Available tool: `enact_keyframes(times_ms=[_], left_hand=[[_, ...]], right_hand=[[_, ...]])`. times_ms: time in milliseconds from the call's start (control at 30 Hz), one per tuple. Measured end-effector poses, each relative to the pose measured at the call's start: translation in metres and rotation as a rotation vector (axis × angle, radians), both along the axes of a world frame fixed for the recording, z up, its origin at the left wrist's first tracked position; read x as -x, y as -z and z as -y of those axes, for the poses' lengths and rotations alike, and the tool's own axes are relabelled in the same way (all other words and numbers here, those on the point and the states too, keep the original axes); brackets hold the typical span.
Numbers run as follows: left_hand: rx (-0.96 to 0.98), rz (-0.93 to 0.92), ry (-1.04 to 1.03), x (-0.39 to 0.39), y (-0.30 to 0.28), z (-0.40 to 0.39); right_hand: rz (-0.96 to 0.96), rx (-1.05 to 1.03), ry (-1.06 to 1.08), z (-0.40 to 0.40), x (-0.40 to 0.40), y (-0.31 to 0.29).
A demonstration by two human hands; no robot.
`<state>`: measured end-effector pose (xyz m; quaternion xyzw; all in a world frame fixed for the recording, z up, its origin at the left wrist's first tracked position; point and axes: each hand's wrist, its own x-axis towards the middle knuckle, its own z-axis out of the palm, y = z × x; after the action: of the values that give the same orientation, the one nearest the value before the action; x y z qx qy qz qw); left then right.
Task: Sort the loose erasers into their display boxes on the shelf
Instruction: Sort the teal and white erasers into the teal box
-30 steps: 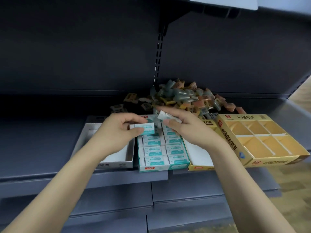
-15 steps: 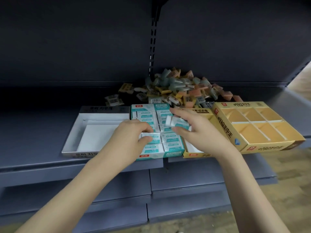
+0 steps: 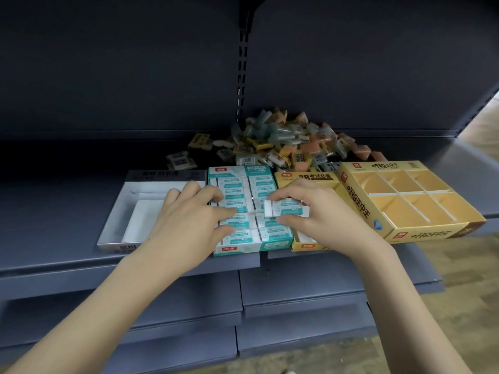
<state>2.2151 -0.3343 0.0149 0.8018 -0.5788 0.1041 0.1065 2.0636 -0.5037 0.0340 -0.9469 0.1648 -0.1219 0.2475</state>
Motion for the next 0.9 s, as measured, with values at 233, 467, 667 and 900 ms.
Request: enact_keyframes(times_ms=[233, 467, 667, 900], left_hand=[[0.06, -0.086, -0.102, 0.007, 0.005, 0.005], [0.104, -0.23, -0.103, -0.003, -0.002, 0.006], [0.235, -0.277, -0.209, -0.023, -0.012, -0.003], [0.205, -0.299, -0.268, -0.029, -0.016, -0.001]], right_hand=[[-0.054, 0.03, -0.062, -0.007, -0.011, 0.008], [-0.059, 0.032, -0.125, -0.005, -0.011, 0.009], [-0.05, 0.029, -0.051, 0.004, -0.001, 0.004], [-0.04, 0.029, -0.043, 0.001, -0.006, 0.009]])
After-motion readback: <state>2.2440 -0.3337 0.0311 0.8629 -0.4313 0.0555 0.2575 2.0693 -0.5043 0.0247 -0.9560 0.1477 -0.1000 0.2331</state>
